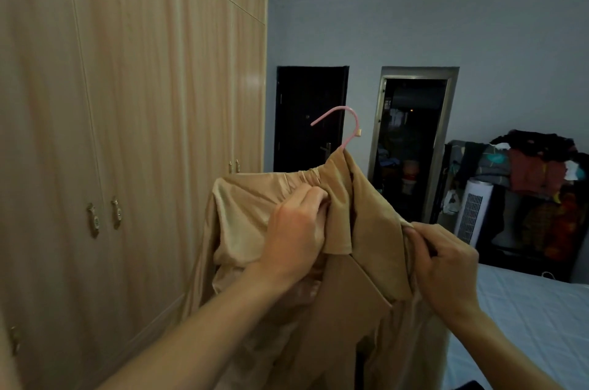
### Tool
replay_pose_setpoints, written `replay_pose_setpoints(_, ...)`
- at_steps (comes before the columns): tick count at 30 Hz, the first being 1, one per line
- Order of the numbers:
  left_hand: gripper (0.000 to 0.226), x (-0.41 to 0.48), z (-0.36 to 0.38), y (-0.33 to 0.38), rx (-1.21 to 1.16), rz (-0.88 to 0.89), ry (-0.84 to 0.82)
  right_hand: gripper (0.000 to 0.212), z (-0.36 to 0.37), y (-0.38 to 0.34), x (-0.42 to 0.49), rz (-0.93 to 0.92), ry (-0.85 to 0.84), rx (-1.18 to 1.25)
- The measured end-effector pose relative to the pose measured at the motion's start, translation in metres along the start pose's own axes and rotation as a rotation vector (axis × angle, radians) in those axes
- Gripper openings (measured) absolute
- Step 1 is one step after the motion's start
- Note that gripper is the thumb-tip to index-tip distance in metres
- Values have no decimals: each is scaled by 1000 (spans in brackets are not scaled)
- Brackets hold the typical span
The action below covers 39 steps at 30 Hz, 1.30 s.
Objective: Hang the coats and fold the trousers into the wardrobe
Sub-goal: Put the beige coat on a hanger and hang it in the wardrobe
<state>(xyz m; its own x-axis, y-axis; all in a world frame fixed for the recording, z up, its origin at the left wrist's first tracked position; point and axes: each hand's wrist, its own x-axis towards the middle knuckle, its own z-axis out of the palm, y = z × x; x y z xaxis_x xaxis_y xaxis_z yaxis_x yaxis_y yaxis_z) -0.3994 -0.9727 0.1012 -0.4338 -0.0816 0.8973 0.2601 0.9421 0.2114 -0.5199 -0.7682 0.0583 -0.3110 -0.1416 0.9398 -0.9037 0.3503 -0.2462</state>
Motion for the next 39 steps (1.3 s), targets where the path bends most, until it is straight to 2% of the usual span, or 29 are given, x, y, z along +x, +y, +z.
replay_pose_setpoints(5,34,17,-37,-22,196,197,-90,35,-15,5,12,-13,19,13)
replay_pose_setpoints(9,51,43,-74,-57,288,74,-139,31,-21,8,20,-14,20,2)
replay_pose_setpoints(11,36,53,-85,-76,318,-6,-279,30,-20,10,22,-16,16,-5)
replay_pose_setpoints(13,26,54,-92,-87,339,26,-395,29,-18,14,25,-21,9,-10)
replay_pose_setpoints(15,23,50,-95,-95,274,83,-372,30,-18,16,27,-36,-2,-14)
replay_pose_setpoints(19,14,41,-97,-94,187,148,-216,27,-18,21,29,-46,-22,-26)
replay_pose_setpoints(22,9,43,-103,-87,154,157,-237,30,-21,22,28,-52,-45,-19)
replay_pose_setpoints(25,9,45,-110,-83,144,128,-317,34,-24,22,25,-71,-62,-12)
replay_pose_setpoints(29,11,34,-99,-71,102,97,-251,32,-22,17,21,-91,-50,-19)
replay_pose_setpoints(33,15,21,-80,-54,63,64,-264,28,-15,11,19,-109,-77,-20)
replay_pose_setpoints(37,23,18,-80,-49,-129,-149,-273,26,-16,8,18,-105,-91,-16)
replay_pose_setpoints(39,24,18,-81,-44,-184,-138,-306,20,-15,4,18,-110,-104,-24)
